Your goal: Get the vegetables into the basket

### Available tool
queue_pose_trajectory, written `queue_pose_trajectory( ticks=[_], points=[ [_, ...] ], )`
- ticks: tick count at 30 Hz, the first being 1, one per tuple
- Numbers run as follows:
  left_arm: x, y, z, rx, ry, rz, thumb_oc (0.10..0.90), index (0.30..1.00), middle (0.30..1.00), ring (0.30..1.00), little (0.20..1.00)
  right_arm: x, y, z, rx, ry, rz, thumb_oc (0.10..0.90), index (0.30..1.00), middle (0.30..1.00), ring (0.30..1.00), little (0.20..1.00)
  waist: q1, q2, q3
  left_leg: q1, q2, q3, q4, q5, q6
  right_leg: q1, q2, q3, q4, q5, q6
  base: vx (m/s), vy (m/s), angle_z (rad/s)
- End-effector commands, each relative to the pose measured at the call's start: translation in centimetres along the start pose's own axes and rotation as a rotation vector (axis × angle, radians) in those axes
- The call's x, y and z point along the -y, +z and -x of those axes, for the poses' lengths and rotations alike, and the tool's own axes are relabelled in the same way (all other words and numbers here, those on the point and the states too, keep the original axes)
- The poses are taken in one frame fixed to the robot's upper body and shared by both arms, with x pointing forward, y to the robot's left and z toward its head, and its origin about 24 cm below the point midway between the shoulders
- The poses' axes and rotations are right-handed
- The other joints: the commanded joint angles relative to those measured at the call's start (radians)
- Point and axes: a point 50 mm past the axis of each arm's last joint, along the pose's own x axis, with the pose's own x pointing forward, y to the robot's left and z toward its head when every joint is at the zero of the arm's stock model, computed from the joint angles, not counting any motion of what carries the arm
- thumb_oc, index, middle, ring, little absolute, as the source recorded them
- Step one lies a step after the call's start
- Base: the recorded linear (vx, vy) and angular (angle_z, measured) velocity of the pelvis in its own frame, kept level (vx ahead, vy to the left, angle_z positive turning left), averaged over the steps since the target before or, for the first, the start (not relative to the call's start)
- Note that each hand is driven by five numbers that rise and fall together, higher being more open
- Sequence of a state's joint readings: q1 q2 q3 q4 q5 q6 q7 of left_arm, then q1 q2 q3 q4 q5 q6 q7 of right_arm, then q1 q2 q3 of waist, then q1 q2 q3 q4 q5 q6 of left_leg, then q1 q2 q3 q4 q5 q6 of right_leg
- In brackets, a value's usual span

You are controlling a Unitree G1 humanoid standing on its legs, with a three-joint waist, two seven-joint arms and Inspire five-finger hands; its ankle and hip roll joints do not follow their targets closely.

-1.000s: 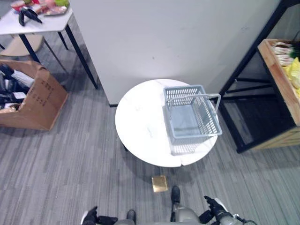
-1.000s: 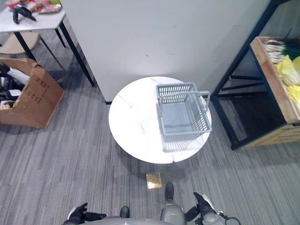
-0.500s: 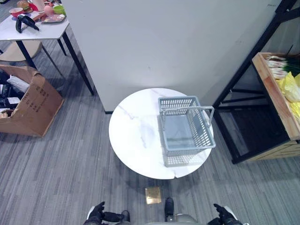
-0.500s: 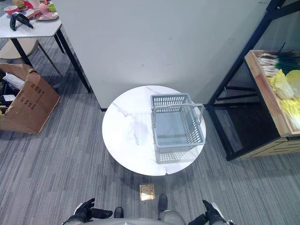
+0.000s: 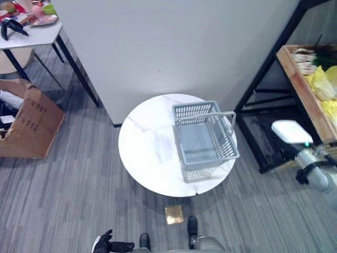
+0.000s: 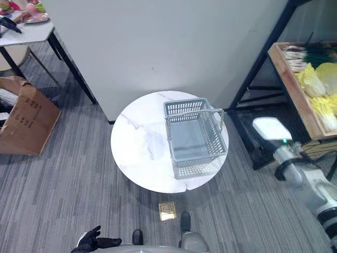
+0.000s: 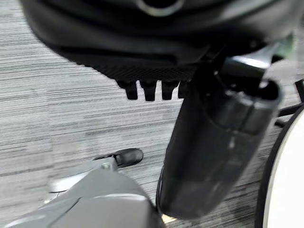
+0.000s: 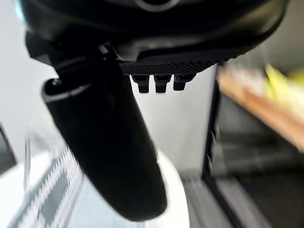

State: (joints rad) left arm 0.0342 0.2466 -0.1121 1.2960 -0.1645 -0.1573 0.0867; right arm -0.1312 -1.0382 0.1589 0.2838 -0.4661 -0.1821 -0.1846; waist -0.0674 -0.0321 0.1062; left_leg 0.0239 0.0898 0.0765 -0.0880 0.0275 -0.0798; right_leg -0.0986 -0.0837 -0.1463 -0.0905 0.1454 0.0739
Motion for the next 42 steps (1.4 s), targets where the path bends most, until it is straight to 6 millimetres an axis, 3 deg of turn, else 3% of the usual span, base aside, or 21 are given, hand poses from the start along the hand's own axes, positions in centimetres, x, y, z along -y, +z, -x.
queue_pose_trajectory(
  ticks=[1,4,5,6,9,12,16,22,30,34,35,36,37,42],
  points=[
    [-1.3,1.3,-0.4,0.032,0.032,-0.067,0.900,1.000,1.000,1.000,1.000,0.2,0.4,-2.5,-0.015,-0.102,-0.023,0.900,1.000,1.000,1.000,1.000,0.031,-0.049,0.000,-0.012,0.020,-0.033,0.001,-0.028,-0.007,0.000,-0.112,0.025,0.004,0.018,0.128,0.00,-0.018,0.06],
    [-1.2,1.8,-0.4,0.046,0.035,-0.073,0.900,1.000,1.000,1.000,1.000,2.2,3.2,-4.6,0.083,-0.192,-0.077,0.900,1.000,1.000,1.000,1.000,0.050,-0.046,0.002,-0.017,0.023,-0.040,0.001,-0.024,-0.010,0.004,-0.110,0.017,0.003,0.011,0.125,0.00,-0.020,0.09],
    [-1.2,1.8,-0.4,0.046,0.035,-0.072,0.900,1.000,1.000,1.000,1.000,2.2,3.3,-4.6,0.084,-0.192,-0.077,0.900,1.000,1.000,1.000,1.000,0.049,-0.046,0.002,-0.017,0.024,-0.040,0.001,-0.024,-0.010,0.005,-0.110,0.017,0.003,0.011,0.125,-0.02,-0.043,0.15],
    [-0.7,2.0,-0.5,0.052,0.031,-0.079,0.900,1.000,1.000,1.000,1.000,3.2,5.1,-6.6,0.129,-0.225,-0.145,0.900,1.000,1.000,1.000,1.000,0.070,-0.042,0.010,-0.031,0.027,-0.051,0.001,-0.015,-0.015,0.003,-0.108,0.008,0.003,0.005,0.121,-0.02,-0.029,0.19],
    [-0.6,1.9,-0.4,0.047,0.032,-0.084,0.900,1.000,1.000,1.000,1.000,3.6,6.2,-7.7,0.146,-0.241,-0.182,0.900,1.000,1.000,1.000,1.000,0.078,-0.040,0.015,-0.037,0.030,-0.053,0.001,-0.012,-0.016,-0.001,-0.106,0.007,0.003,0.004,0.119,-0.01,-0.022,0.16],
    [-0.3,1.9,-0.4,0.044,0.031,-0.091,0.900,1.000,1.000,1.000,1.000,4.8,8.7,-9.4,0.211,-0.268,-0.252,0.900,1.000,1.000,1.000,1.000,0.089,-0.037,0.028,-0.056,0.031,-0.056,0.001,-0.003,-0.019,-0.019,-0.102,0.009,0.003,0.005,0.116,-0.02,-0.007,0.07],
    [-0.2,2.1,-0.5,0.051,0.033,-0.092,0.900,1.000,1.000,1.000,1.000,5.1,10.0,-10.2,0.238,-0.252,-0.270,0.900,1.000,1.000,1.000,1.000,0.097,-0.040,0.038,-0.068,0.033,-0.057,0.001,0.003,-0.020,-0.028,-0.101,0.010,0.003,0.007,0.115,0.00,-0.006,-0.03],
    [0.0,2.9,-0.6,0.075,0.037,-0.097,0.900,1.000,1.000,1.000,1.000,5.4,9.4,-11.9,0.167,-0.211,-0.212,0.900,1.000,1.000,1.000,1.000,0.107,-0.038,0.058,-0.087,0.032,-0.068,0.001,0.012,-0.022,-0.041,-0.103,0.005,0.003,0.008,0.112,0.00,-0.001,-0.01],
    [0.0,3.2,-0.6,0.084,0.042,-0.105,0.900,1.000,1.000,1.000,1.000,5.8,8.5,-12.7,0.101,-0.217,-0.181,0.900,1.000,1.000,1.000,1.000,0.114,-0.036,0.070,-0.102,0.028,-0.071,0.001,0.015,-0.021,-0.056,-0.102,0.007,0.003,0.010,0.112,0.00,0.000,0.03],
    [0.3,3.8,-0.7,0.104,0.036,-0.119,0.900,1.000,1.000,1.000,1.000,5.2,6.6,-13.0,-0.007,-0.186,-0.161,0.900,1.000,1.000,1.000,1.000,0.125,-0.031,0.077,-0.115,0.026,-0.078,0.001,0.020,-0.021,-0.065,-0.105,0.005,0.003,0.010,0.112,0.00,0.000,0.00],
    [0.3,4.0,-0.7,0.108,0.036,-0.118,0.900,1.000,1.000,1.000,1.000,5.1,6.4,-13.0,-0.019,-0.182,-0.158,0.659,0.662,0.662,0.662,0.662,0.126,-0.030,0.078,-0.116,0.025,-0.080,0.001,0.021,-0.020,-0.067,-0.105,0.005,0.003,0.010,0.112,0.00,0.000,0.00],
    [0.4,4.0,-0.7,0.110,0.034,-0.120,0.900,1.000,1.000,1.000,1.000,4.9,6.3,-13.0,-0.029,-0.175,-0.151,0.451,0.371,0.371,0.371,0.371,0.127,-0.029,0.078,-0.116,0.025,-0.081,0.001,0.021,-0.020,-0.066,-0.105,0.005,0.003,0.010,0.111,0.00,0.000,0.00],
    [0.6,4.0,-0.7,0.113,0.030,-0.126,0.900,1.000,1.000,1.000,1.000,4.6,5.9,-13.0,-0.048,-0.167,-0.150,0.400,0.300,0.300,0.300,0.300,0.128,-0.028,0.078,-0.116,0.025,-0.083,0.001,0.021,-0.020,-0.066,-0.106,0.005,0.003,0.009,0.111,0.00,0.000,0.00],
    [0.9,3.9,-0.7,0.111,0.019,-0.138,0.900,1.000,1.000,1.000,1.000,3.8,5.7,-12.8,-0.060,-0.140,-0.139,0.400,0.300,0.300,0.300,0.300,0.131,-0.025,0.078,-0.116,0.022,-0.084,0.001,0.020,-0.020,-0.065,-0.105,0.007,0.003,0.006,0.112,0.00,0.000,0.00]
  ],
)
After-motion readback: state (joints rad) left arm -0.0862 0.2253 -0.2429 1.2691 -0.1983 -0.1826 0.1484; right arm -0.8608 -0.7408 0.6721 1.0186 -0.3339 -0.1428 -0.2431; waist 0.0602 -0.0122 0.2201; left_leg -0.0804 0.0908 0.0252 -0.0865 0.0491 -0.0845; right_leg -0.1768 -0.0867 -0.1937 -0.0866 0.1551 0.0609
